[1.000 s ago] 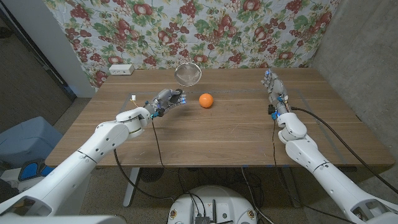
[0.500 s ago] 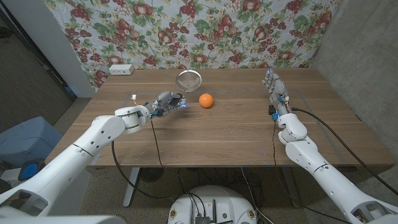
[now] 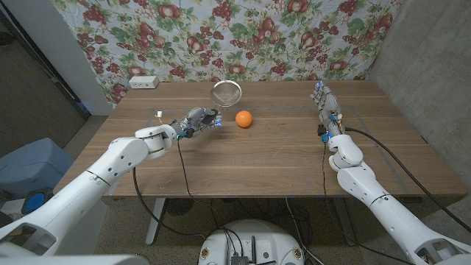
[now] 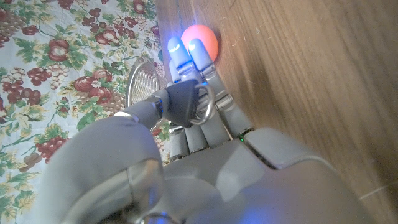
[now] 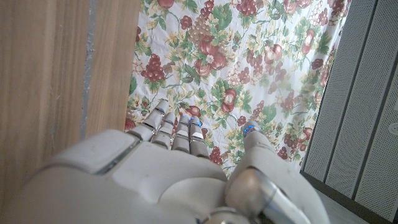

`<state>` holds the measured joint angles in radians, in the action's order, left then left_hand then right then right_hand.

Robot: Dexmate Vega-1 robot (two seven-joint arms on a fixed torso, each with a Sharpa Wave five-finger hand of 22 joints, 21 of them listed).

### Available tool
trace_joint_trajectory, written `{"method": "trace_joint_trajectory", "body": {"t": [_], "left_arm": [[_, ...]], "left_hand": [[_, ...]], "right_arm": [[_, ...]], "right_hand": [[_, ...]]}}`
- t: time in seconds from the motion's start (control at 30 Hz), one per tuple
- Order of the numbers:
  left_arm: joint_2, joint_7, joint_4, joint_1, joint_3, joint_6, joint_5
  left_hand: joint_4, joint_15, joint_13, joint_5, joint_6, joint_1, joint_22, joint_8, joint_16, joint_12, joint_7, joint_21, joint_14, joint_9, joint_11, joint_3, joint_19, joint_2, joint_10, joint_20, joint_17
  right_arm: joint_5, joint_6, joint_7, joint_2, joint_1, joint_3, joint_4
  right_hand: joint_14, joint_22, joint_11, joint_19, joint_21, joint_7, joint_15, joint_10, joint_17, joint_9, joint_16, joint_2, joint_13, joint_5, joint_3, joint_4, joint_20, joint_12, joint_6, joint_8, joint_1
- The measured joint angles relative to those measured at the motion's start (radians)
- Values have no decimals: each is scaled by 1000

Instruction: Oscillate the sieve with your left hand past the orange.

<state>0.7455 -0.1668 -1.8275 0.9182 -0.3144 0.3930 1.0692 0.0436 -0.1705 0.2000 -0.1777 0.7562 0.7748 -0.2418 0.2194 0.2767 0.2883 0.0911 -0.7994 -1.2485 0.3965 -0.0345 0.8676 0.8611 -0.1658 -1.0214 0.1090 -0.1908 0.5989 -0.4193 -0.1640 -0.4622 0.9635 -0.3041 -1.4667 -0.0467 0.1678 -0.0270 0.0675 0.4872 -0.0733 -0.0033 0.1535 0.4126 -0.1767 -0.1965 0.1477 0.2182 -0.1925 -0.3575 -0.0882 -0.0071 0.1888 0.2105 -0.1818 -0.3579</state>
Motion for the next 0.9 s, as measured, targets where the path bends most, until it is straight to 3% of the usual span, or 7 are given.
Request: {"method": "trace_joint_trajectory", "body": {"t": [0.6, 0.9], "left_arm": [[-18, 246, 95, -12, -46, -256, -161], [-29, 307, 128, -23, -58, -323, -204]], "left_hand": [[-17, -2, 0, -1, 4, 1, 10, 3, -9, -11, -4, -8, 2, 22, -11, -17, -29, 1, 0, -7, -3], [-17, -4, 0, -4, 4, -2, 10, 8, -14, -15, -4, -15, 4, 29, -11, -17, -29, -2, 0, -7, -2]], "right_arm": [[-2, -10, -5, 3, 6, 4, -2], [-4, -17, -5, 8, 3, 4, 5]], "right_hand": [[0, 0, 0, 5, -7, 0, 0, 0, -5, 0, 0, 0, -5, 0, 0, 0, 5, 0, 0, 0, 0], [0, 0, 0, 9, -15, 0, 0, 0, -10, 0, 0, 0, -4, 0, 4, -4, 2, 0, 0, 0, 0]]}}
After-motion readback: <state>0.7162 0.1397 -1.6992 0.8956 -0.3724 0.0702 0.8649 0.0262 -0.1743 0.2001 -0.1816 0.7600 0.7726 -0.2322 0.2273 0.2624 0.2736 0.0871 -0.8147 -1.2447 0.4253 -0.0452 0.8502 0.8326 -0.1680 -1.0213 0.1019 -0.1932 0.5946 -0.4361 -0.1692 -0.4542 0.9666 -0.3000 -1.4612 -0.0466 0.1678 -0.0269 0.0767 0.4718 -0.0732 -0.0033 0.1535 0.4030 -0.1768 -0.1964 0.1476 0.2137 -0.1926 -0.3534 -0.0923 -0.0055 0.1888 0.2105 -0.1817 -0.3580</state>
